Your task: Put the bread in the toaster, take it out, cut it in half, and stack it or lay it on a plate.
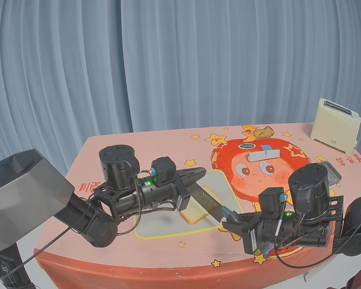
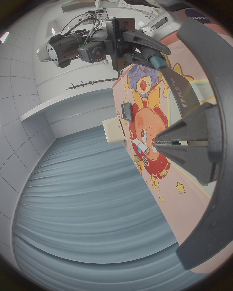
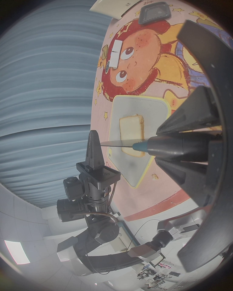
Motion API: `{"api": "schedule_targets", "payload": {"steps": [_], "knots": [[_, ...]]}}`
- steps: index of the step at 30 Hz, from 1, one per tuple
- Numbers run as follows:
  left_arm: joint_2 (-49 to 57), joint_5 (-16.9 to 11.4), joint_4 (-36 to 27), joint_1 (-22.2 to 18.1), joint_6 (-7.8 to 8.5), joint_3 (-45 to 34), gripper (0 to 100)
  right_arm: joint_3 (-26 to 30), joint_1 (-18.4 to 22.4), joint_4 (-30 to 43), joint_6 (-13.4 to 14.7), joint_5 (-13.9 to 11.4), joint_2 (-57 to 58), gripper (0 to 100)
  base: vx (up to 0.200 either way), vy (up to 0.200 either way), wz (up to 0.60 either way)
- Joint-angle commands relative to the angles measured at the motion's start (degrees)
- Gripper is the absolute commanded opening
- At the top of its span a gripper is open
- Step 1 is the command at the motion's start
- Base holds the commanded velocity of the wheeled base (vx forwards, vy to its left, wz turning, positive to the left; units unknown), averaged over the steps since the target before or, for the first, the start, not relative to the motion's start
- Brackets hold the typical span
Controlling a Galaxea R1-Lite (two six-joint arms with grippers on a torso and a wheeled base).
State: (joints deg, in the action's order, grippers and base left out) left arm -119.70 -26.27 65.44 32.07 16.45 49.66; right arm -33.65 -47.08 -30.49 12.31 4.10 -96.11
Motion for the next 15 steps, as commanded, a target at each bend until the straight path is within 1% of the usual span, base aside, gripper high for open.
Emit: {"api": "schedule_targets", "payload": {"steps": [1, 2, 4, 6, 7, 8, 10, 12, 15], "knots": [[1.05, 0.43, 0.13, 0.09, -0.01, 1.22, 0, -0.02, -0.21, -0.01, -0.01, 0.03, 0.57, 0, 0.0, 0.0, 0.0], [1.05, 0.43, 0.13, 0.09, -0.01, 1.22, 0, -0.02, -0.21, -0.01, -0.01, 0.03, 0.57, 0, 0.0, 0.0, 0.0], [4.12, 0.78, 0.13, -0.08, -1.59, 1.22, 0, -1.51, -0.12, 0.43, -0.1, 0.12, 1.36, 0, 0.0, 0.0, 0.0], [4.91, 0.87, 0.04, -0.08, -2.47, 0.52, 0, -3.27, 0.23, 2.63, -0.18, 0.21, 1.19, 0, 0.0, 0.0, 0.0], [4.83, 0.87, 0.04, -0.08, -2.56, 0.35, 0, -4.76, 0.5, 4.91, -0.18, 0.21, 1.19, 0, 0.0, 0.0, 0.0], [4.83, 0.87, 0.04, -0.08, -2.56, 0.35, 0, -4.76, 0.5, 4.91, -0.18, 0.21, 1.19, 0, 0.0, 0.0, 0.0], [4.47, 0.87, 0.13, -0.17, -2.47, 0.17, 0, -8.89, 0.94, 10.89, -0.01, 0.03, 1.28, 0, 0.0, 0.0, 0.0], [4.12, 0.87, 0.13, -0.08, -2.38, 0.17, 0, -10.04, 1.64, 12.82, 0.08, 0.12, 1.28, 0, 0.0, 0.0, 0.0], [2.45, 0.87, 0.13, 0.09, -2.47, 0.35, 0, -10.39, 1.82, 13.79, 0.34, 0.12, 1.28, 0, 0.0, 0.0, 0.0]]}}
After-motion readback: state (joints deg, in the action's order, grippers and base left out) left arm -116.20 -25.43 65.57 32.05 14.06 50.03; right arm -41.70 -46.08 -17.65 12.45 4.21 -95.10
